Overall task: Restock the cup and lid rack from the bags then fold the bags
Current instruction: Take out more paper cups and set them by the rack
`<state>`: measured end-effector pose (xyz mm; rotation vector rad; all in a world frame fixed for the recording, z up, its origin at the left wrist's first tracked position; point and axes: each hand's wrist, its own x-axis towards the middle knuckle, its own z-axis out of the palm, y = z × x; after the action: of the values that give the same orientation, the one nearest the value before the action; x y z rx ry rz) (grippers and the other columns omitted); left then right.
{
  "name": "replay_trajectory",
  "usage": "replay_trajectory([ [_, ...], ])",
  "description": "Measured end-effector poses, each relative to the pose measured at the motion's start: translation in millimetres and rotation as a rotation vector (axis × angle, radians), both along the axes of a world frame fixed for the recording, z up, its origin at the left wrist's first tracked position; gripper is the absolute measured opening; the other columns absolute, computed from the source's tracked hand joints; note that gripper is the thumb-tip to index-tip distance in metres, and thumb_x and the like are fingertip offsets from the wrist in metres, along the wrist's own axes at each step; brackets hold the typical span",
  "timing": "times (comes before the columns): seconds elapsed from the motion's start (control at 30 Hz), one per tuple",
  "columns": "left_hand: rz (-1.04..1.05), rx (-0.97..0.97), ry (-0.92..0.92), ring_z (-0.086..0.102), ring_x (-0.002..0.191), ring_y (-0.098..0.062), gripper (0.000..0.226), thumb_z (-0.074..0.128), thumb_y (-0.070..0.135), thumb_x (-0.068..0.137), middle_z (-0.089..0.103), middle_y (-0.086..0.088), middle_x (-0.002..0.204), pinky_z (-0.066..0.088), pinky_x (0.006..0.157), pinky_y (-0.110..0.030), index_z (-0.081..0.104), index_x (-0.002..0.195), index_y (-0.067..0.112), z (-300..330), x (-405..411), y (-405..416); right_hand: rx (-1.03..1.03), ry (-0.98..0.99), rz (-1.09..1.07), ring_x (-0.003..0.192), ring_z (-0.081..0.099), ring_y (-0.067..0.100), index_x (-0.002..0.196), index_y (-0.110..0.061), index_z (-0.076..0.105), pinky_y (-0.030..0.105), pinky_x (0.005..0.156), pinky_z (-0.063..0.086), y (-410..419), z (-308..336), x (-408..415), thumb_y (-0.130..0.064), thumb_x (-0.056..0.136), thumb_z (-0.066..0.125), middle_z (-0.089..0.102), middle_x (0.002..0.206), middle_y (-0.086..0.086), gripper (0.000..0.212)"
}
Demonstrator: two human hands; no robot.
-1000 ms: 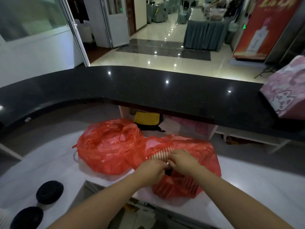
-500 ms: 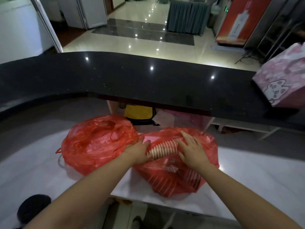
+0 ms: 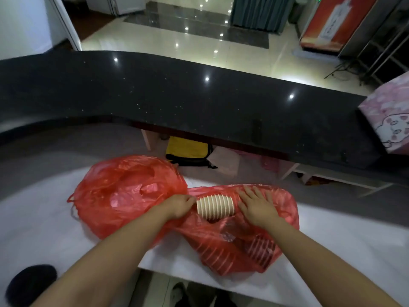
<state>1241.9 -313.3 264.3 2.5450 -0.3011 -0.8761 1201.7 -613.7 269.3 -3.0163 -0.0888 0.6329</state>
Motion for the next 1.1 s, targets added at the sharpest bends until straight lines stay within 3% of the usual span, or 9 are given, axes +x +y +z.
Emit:
replay_trajectory([
  [0.1,-0.120,0.130,-0.224,0.064,0.107,-0.036,0.040,0.034,0.035,0.106,0.068,-0.017,0.117,0.049,0.090,-0.040,0.065,0.110,0.011,9,-11,-2,0.068,0.038,0.004,0.154,0.012,0.020,0.156,-0.043,0.023,0.055,0.122,0.005,-7,-3,17,-0.053,0.106,0.019,0.016,0.167,-0.011,0.051],
  [0.2,-0.264,0.216,-0.601,0.066,0.091,-0.031,0.016,0.057,0.023,0.089,0.068,-0.006,0.101,0.053,0.068,-0.039,0.068,0.099,0.015,19,-26,-1,0.118,0.048,0.026,0.148,0.026,0.015,0.151,-0.043,0.037,0.054,0.122,0.011,-13,-3,32,-0.050,0.106,0.025,0.034,0.160,-0.014,0.047],
  [0.27,-0.276,0.144,-0.745,0.065,0.092,-0.028,0.016,0.066,0.023,0.082,0.068,-0.002,0.101,0.054,0.070,-0.036,0.070,0.097,0.017,17,-30,-1,0.159,0.043,0.018,0.145,0.033,0.012,0.147,-0.042,0.044,0.050,0.121,0.014,-17,-4,37,-0.050,0.106,0.029,0.041,0.155,-0.016,0.044],
  [0.4,-0.139,0.138,-0.450,0.058,0.122,-0.026,0.040,0.051,0.030,0.098,0.060,-0.002,0.138,0.048,0.099,-0.040,0.059,0.135,0.020,10,-16,4,0.222,-0.013,-0.009,0.137,0.042,0.010,0.136,-0.041,0.057,0.043,0.117,0.019,-19,-6,42,-0.046,0.105,0.035,0.054,0.144,-0.018,0.038],
  [0.47,-0.157,0.124,-0.329,0.060,0.117,-0.025,0.037,0.050,0.029,0.098,0.064,-0.003,0.132,0.049,0.097,-0.040,0.061,0.132,0.021,3,-11,6,0.237,-0.042,-0.022,0.133,0.047,0.011,0.133,-0.040,0.060,0.041,0.114,0.023,-20,-9,42,-0.044,0.105,0.036,0.058,0.140,-0.018,0.038],
  [0.67,-0.022,0.032,-0.311,0.066,0.105,-0.024,0.025,0.061,0.027,0.095,0.073,-0.002,0.113,0.049,0.090,-0.036,0.073,0.116,0.021,-13,1,5,0.242,-0.137,-0.033,0.123,0.056,0.014,0.118,-0.036,0.070,0.036,0.104,0.031,-23,-14,42,-0.042,0.104,0.038,0.066,0.128,-0.017,0.035],
  [0.97,-0.088,0.268,-0.242,0.062,0.100,-0.033,0.007,0.055,0.015,0.086,0.067,-0.009,0.105,0.050,0.079,-0.040,0.062,0.087,0.016,-33,15,-16,0.234,-0.112,-0.150,0.110,0.065,0.029,0.109,-0.033,0.074,0.036,0.094,0.042,-33,-26,57,-0.041,0.100,0.047,0.074,0.113,-0.001,0.030],
  [1.03,-0.092,0.299,-0.221,0.062,0.104,-0.032,0.007,0.055,0.018,0.086,0.067,-0.007,0.108,0.049,0.082,-0.039,0.061,0.088,0.020,-29,16,-17,0.217,-0.125,-0.170,0.108,0.065,0.030,0.108,-0.031,0.074,0.036,0.092,0.042,-32,-27,57,-0.041,0.099,0.047,0.074,0.111,0.001,0.030],
  [1.1,-0.077,0.292,-0.242,0.059,0.110,-0.031,0.021,0.053,0.019,0.088,0.066,-0.005,0.116,0.048,0.089,-0.040,0.069,0.103,0.021,-23,15,-15,0.213,-0.148,-0.181,0.107,0.066,0.031,0.106,-0.028,0.074,0.037,0.091,0.042,-31,-26,55,-0.041,0.099,0.048,0.075,0.108,0.003,0.030],
])
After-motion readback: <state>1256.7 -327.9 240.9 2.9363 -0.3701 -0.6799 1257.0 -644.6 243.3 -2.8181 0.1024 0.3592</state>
